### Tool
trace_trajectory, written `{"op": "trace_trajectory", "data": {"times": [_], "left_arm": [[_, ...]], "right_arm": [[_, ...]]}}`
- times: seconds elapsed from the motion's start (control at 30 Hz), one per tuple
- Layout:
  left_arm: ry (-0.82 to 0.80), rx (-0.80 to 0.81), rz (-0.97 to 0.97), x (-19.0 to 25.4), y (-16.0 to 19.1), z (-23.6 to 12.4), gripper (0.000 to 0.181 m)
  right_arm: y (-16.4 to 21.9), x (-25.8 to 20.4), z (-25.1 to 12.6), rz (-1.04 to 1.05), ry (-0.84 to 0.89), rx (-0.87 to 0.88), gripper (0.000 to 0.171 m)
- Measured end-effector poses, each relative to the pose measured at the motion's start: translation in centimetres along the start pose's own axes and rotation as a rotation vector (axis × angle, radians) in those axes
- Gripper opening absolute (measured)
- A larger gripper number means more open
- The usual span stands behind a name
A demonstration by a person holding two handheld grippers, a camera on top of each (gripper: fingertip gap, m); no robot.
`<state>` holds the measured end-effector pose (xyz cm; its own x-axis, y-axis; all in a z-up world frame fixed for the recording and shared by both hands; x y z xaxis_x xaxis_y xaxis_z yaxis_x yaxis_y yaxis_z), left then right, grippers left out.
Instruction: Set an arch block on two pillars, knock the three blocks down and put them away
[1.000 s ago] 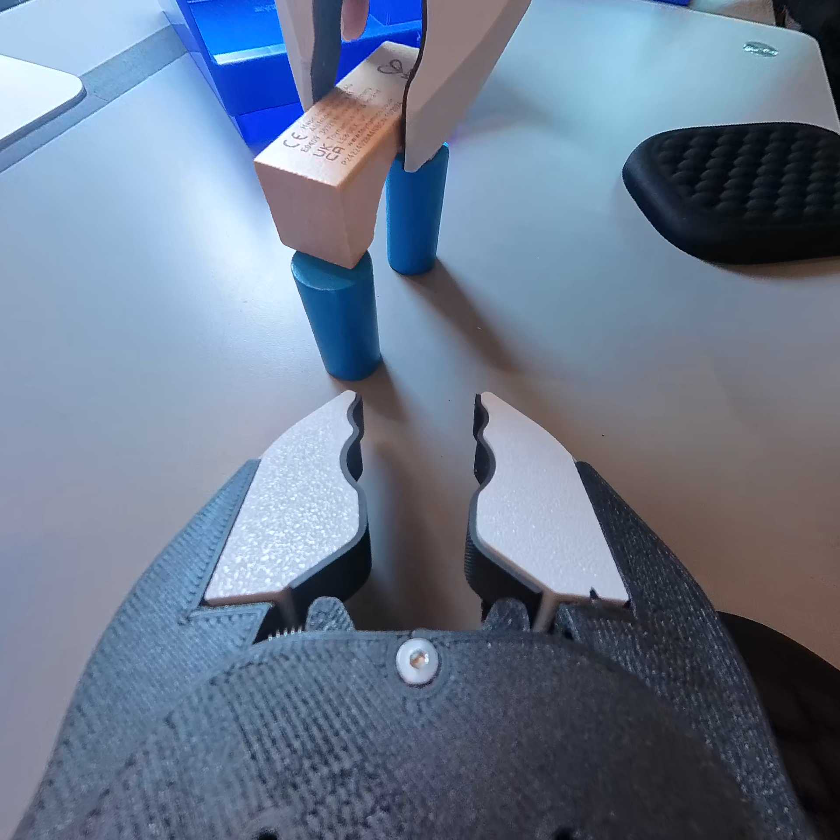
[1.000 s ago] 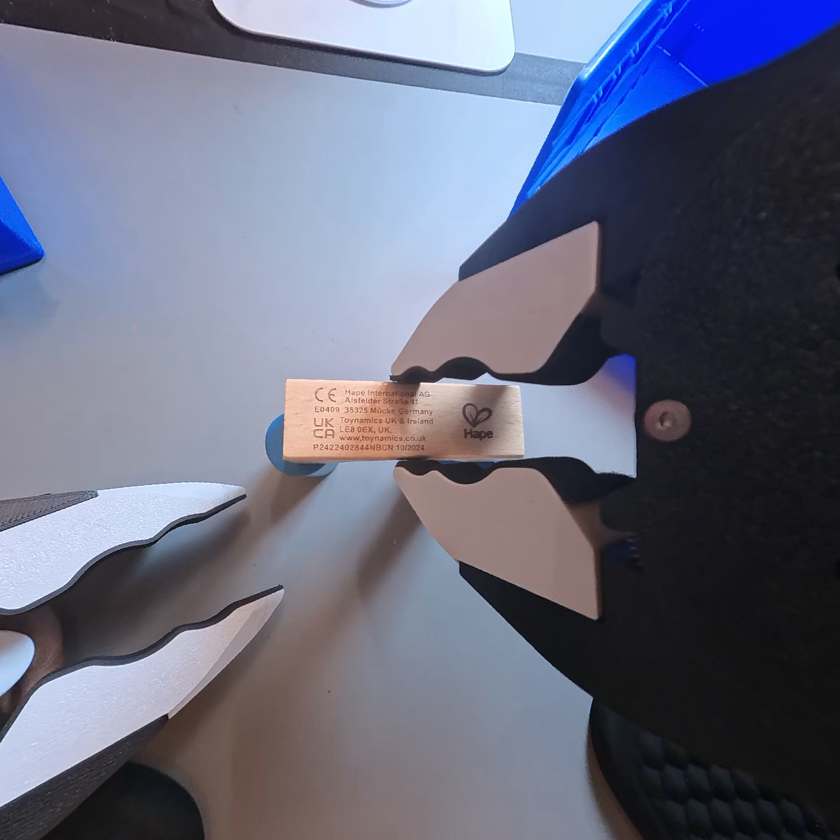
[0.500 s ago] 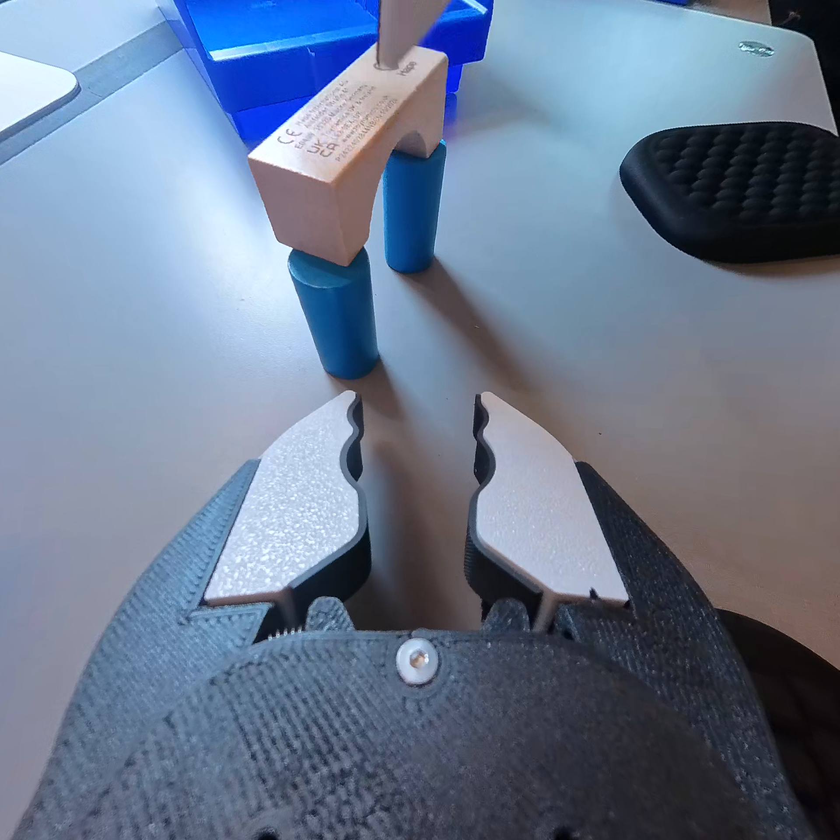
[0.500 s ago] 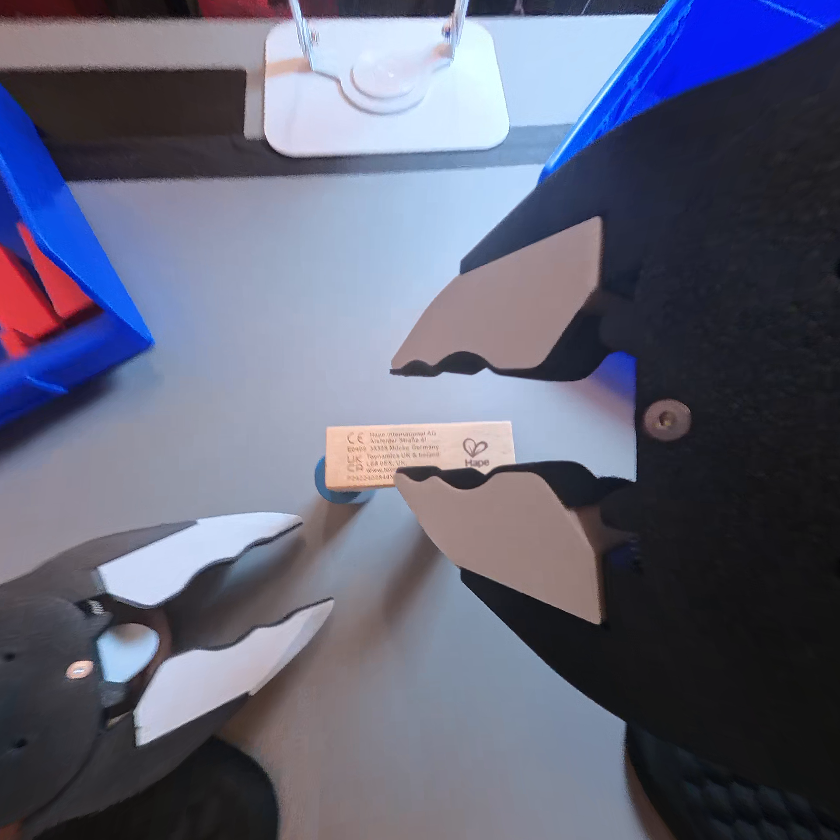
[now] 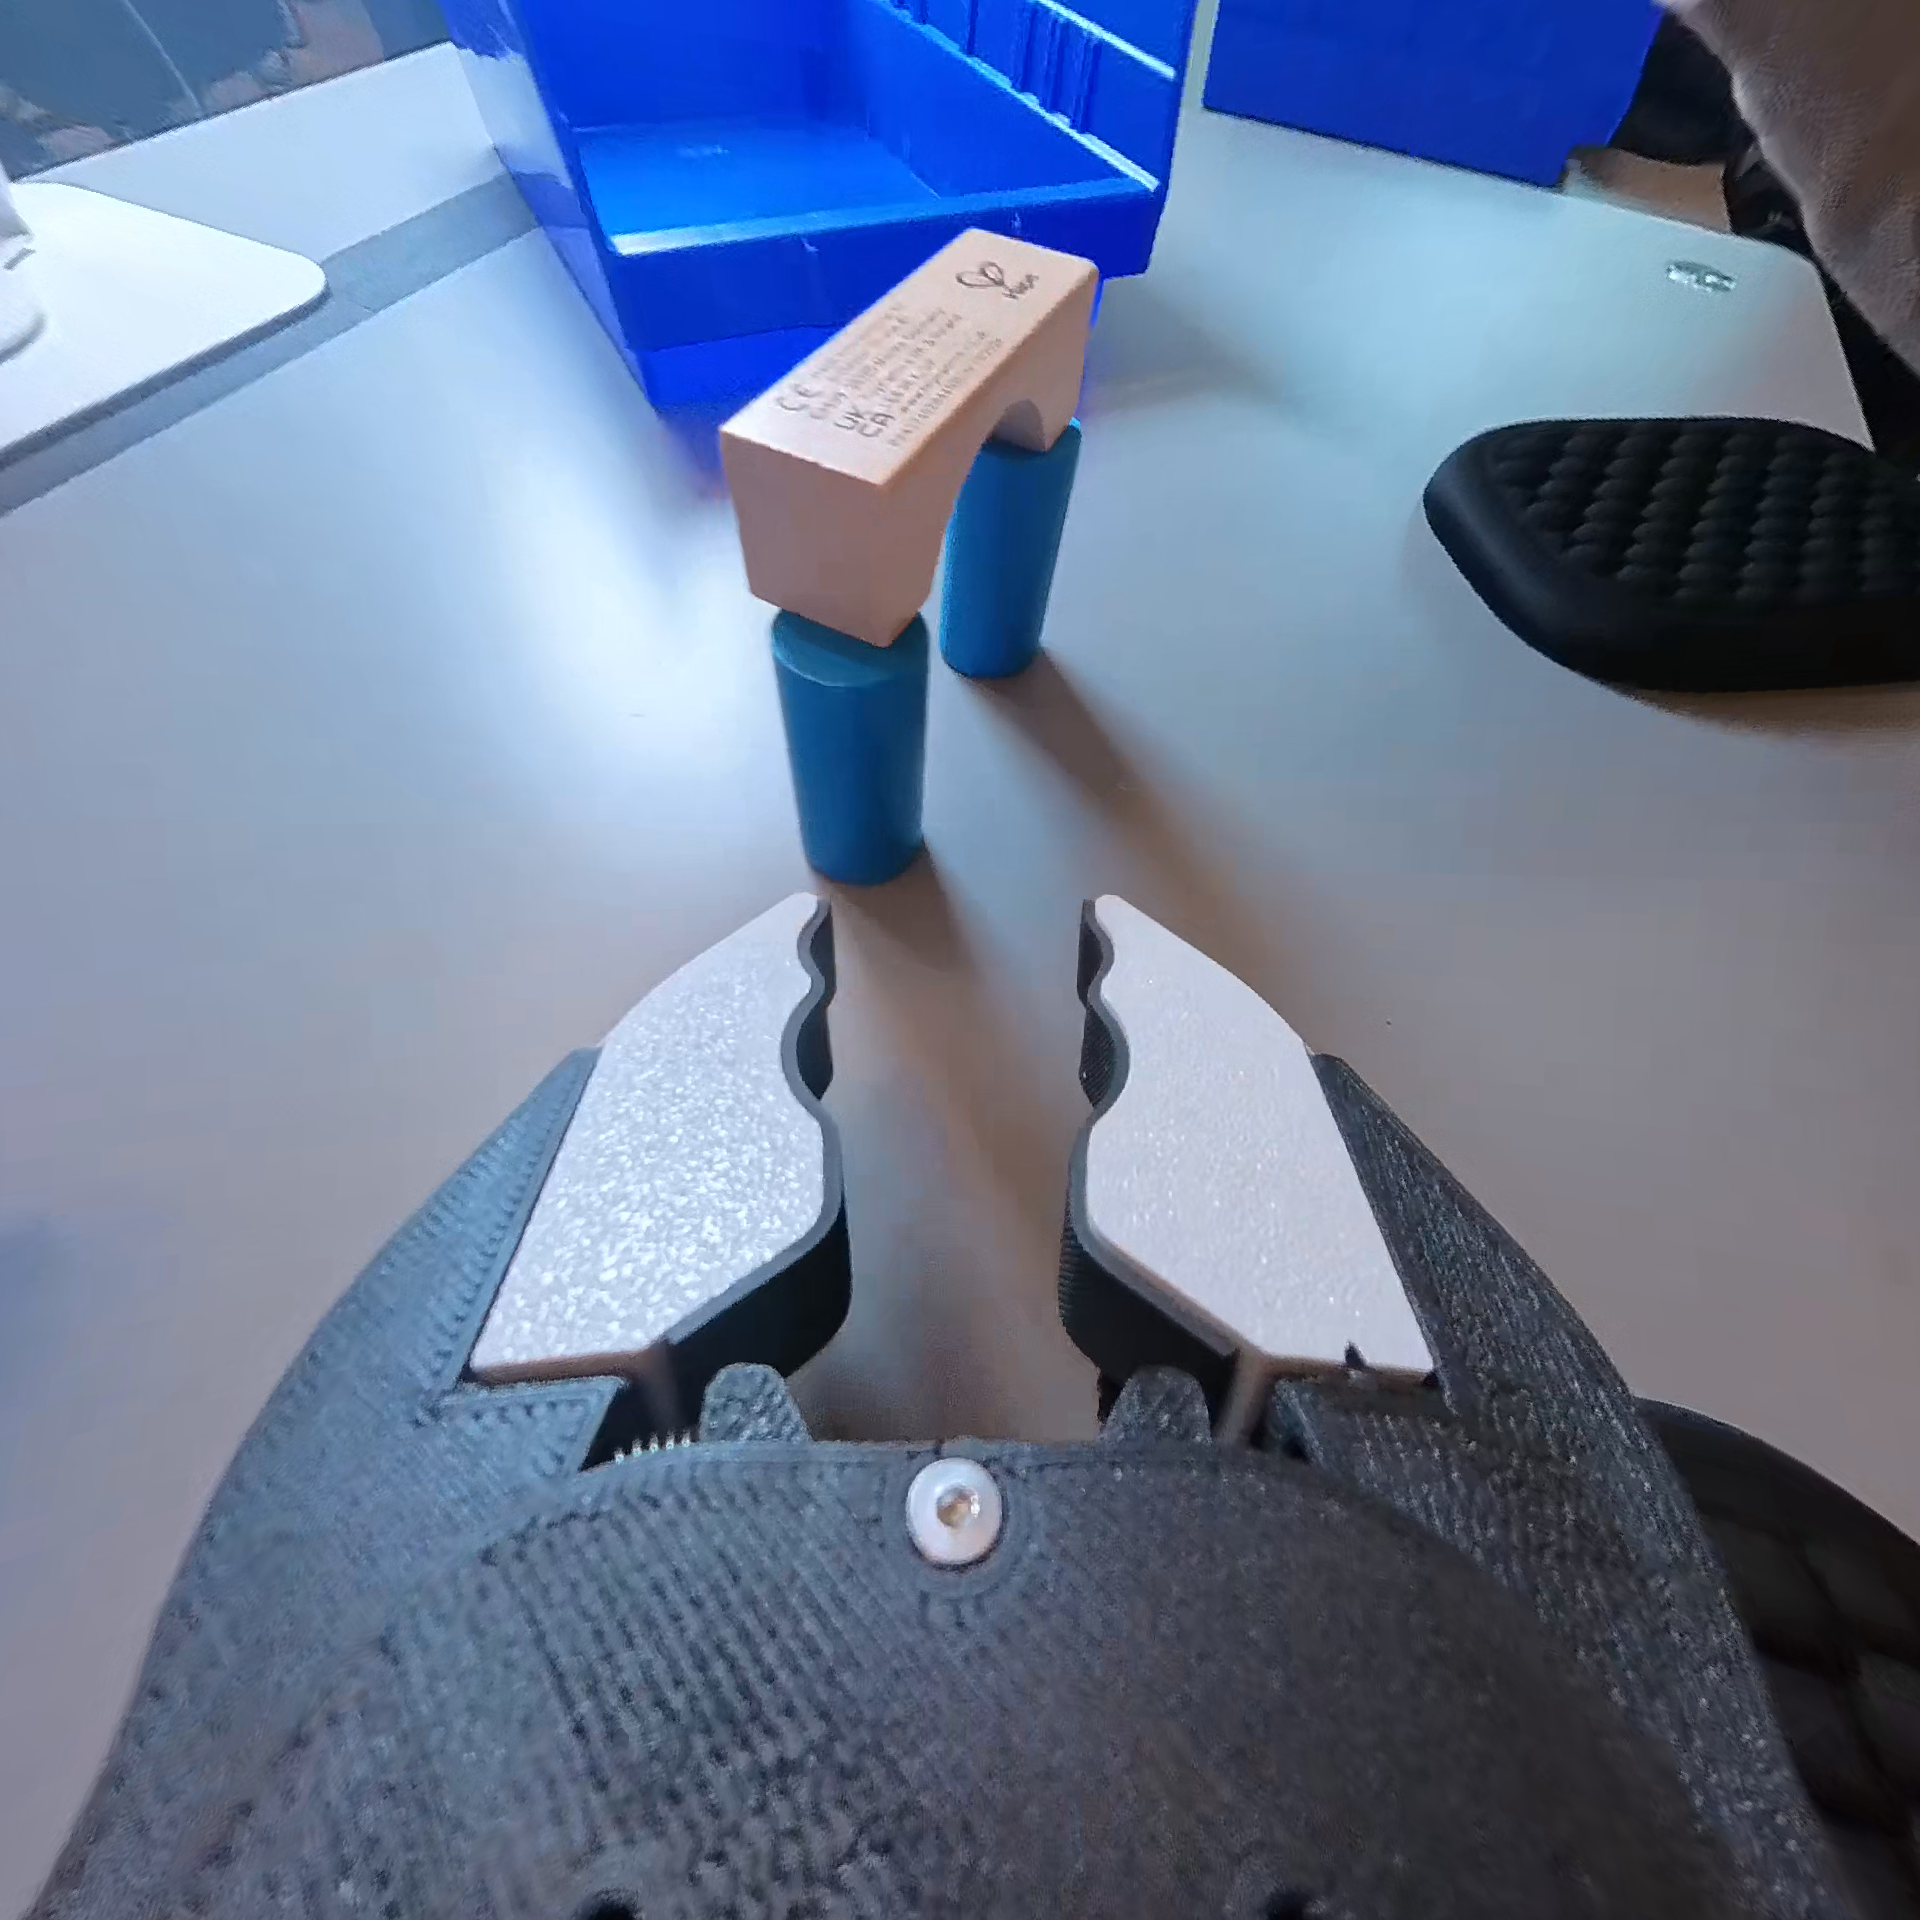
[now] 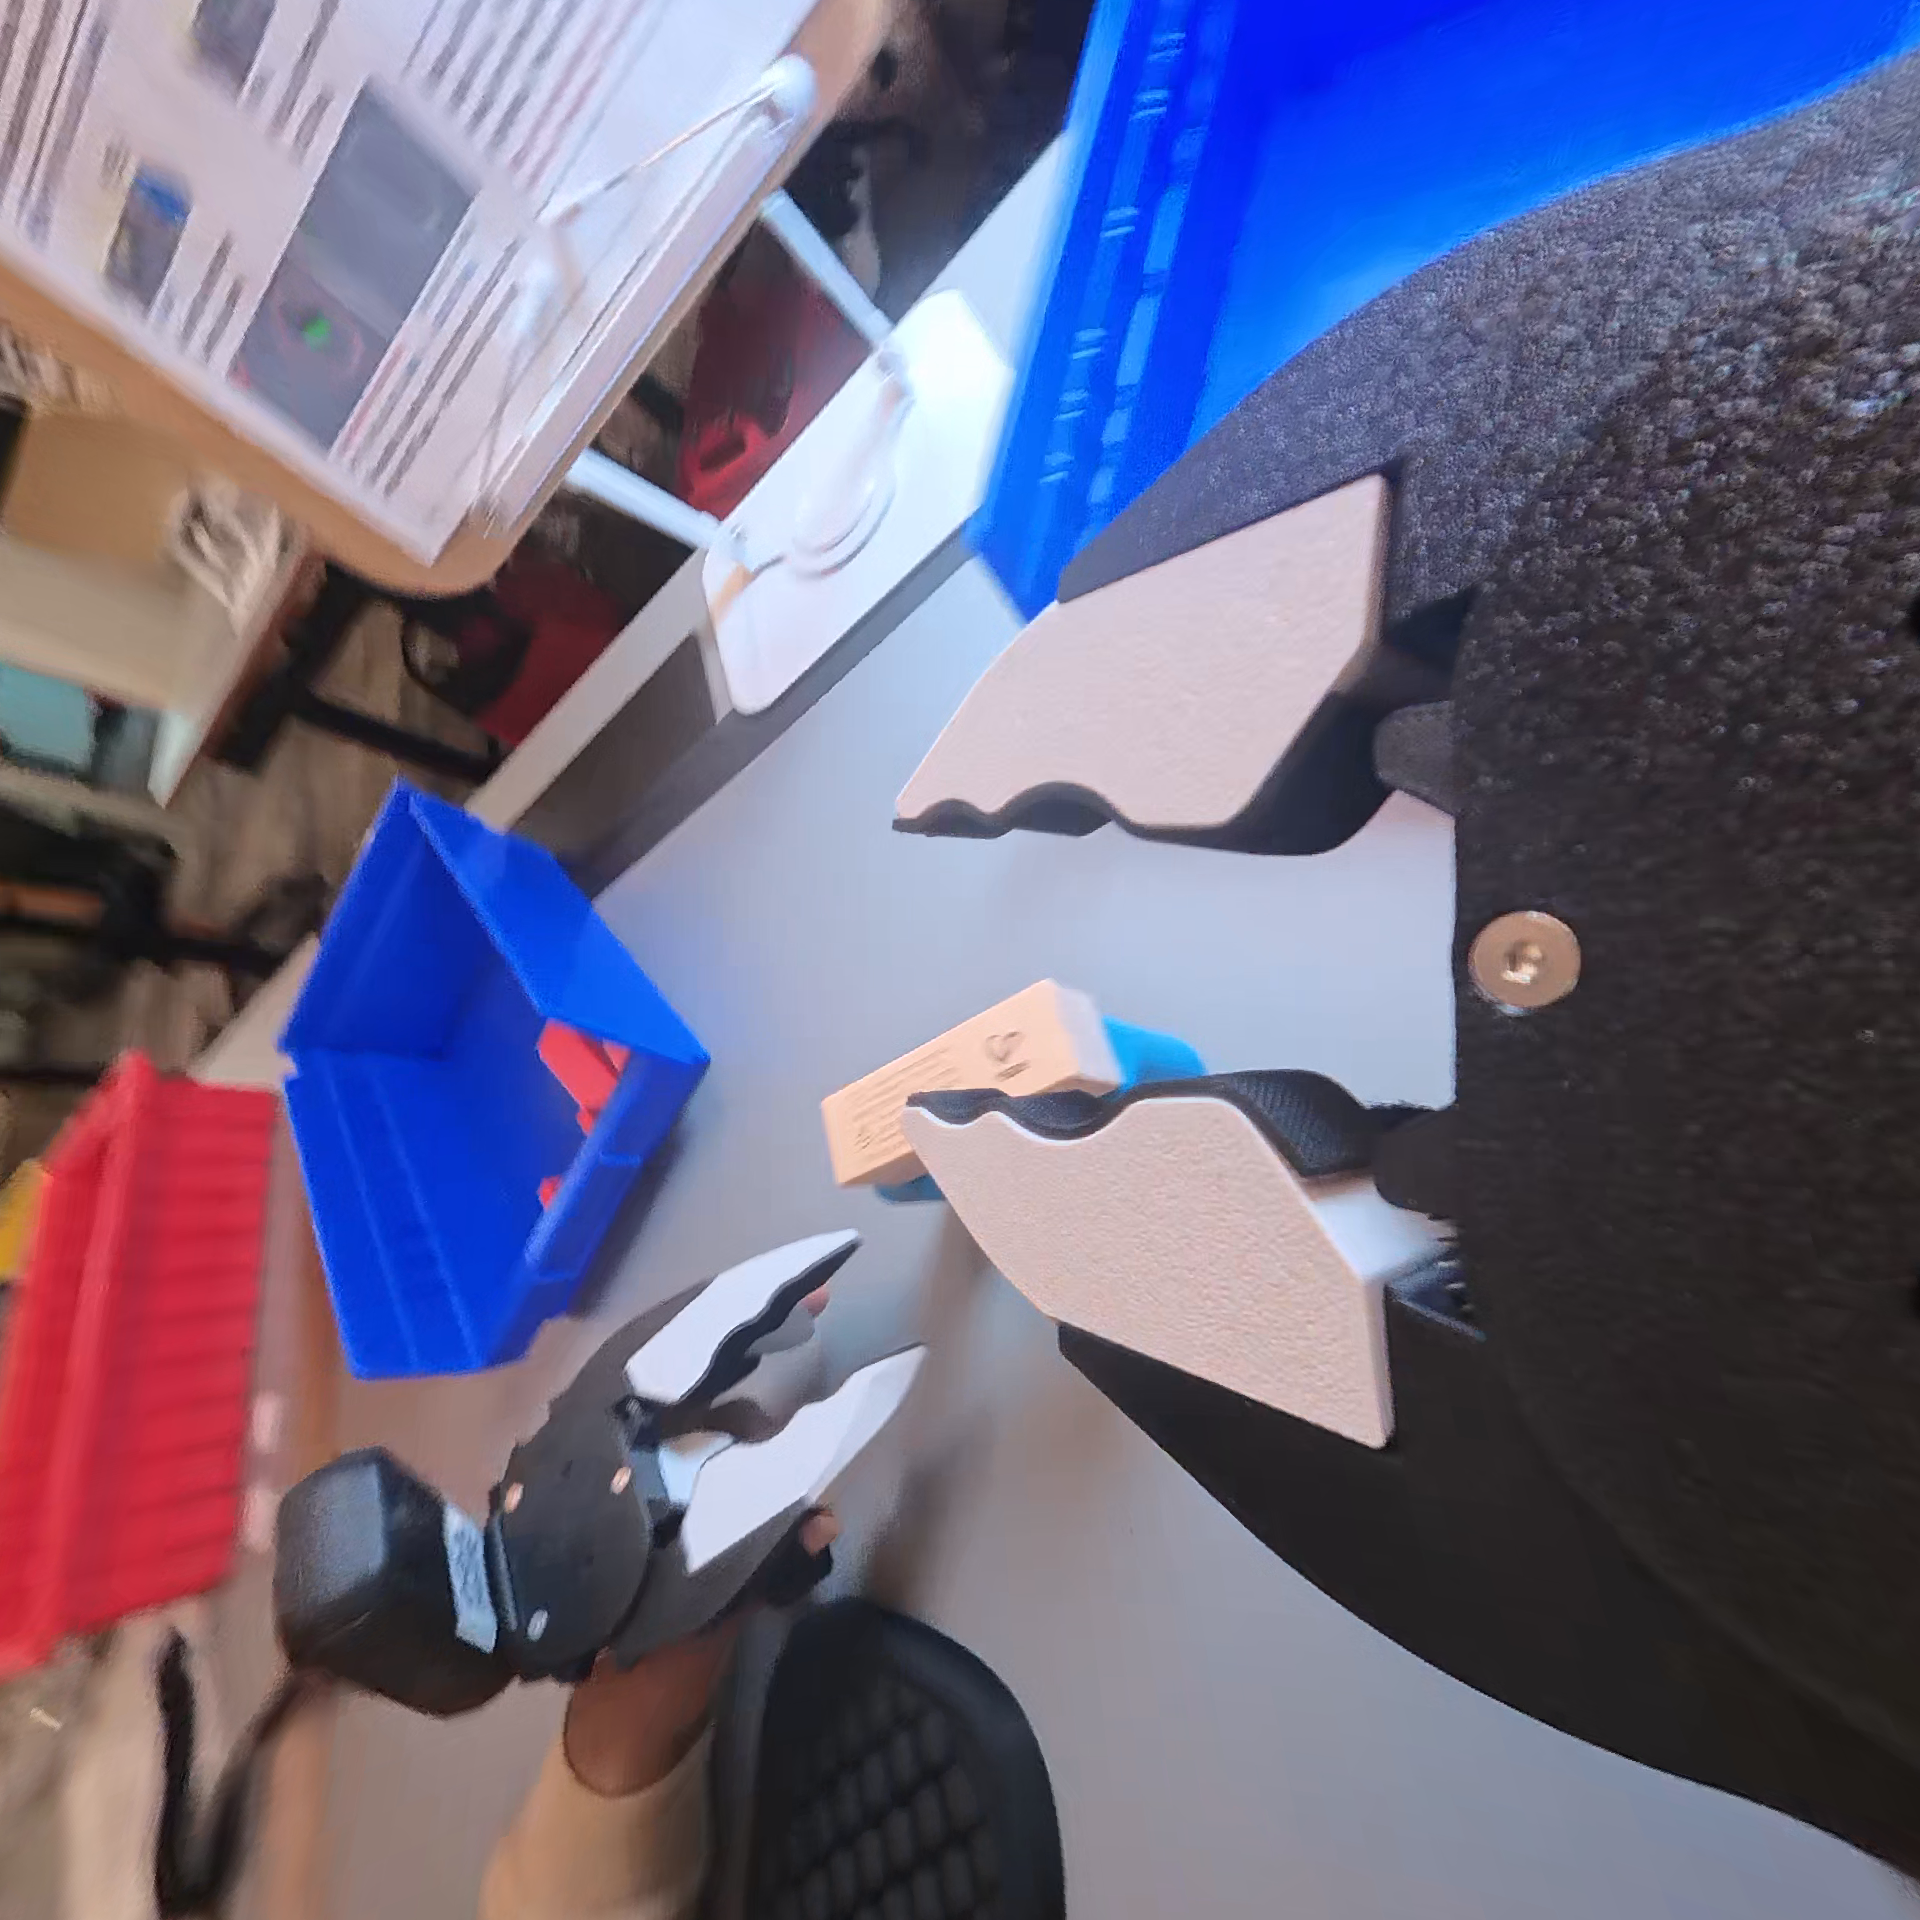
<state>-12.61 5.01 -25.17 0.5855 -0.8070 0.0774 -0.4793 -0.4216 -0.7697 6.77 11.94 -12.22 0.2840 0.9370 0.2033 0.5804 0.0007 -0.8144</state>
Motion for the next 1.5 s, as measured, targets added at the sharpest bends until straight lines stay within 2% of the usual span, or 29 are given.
{"op": "trace_trajectory", "data": {"times": [0.27, 0.53, 0.97, 1.1, 1.2, 1.33, 1.5], "left_arm": [[-0.022, 0.139, -0.132, -2.3, -0.6, -2.3, 0.043], [-0.049, 0.156, -0.174, -3.3, 0.2, -2.6, 0.043], [-0.076, 0.09, -0.082, -2.1, 0.5, -1.7, 0.043], [-0.074, 0.089, -0.083, -2.1, 0.5, -1.7, 0.043], [-0.088, 0.097, -0.085, -2.3, 0.5, -2.0, 0.042], [-0.131, 0.193, -0.134, -3.4, -0.2, -3.8, 0.042], [-0.139, 0.261, -0.207, -4.8, -0.2, -5.4, 0.041]], "right_arm": [[6.9, 1.2, -0.4, 0.235, 0.075, 0.16, 0.048], [9.4, -0.4, 3.3, 0.221, -0.007, 0.005, 0.06], [9.6, -3.8, 7.8, 0.15, -0.025, -0.169, 0.067], [9.5, -4.0, 8.9, 0.23, 0.028, -0.209, 0.066], [8.1, -7.9, 9.8, 0.206, -0.107, -0.213, 0.05], [6.6, -12.4, 10.6, -0.032, -0.145, -0.212, 0.052], [5.8, -13.4, 11.0, -0.015, -0.234, -0.177, 0.047]]}}
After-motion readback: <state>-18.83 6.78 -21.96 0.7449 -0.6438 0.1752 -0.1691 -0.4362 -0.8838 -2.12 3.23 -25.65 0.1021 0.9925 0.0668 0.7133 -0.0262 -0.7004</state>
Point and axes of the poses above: each gripper's, where its closed fingertips meet, z out along the fingers, y out of its underside, x = y × z across the jaws, the point moved 5 cm from there along -z, back along the fingers, and after that the axes turned 13 degrees about -x, right-handed, at the moved point
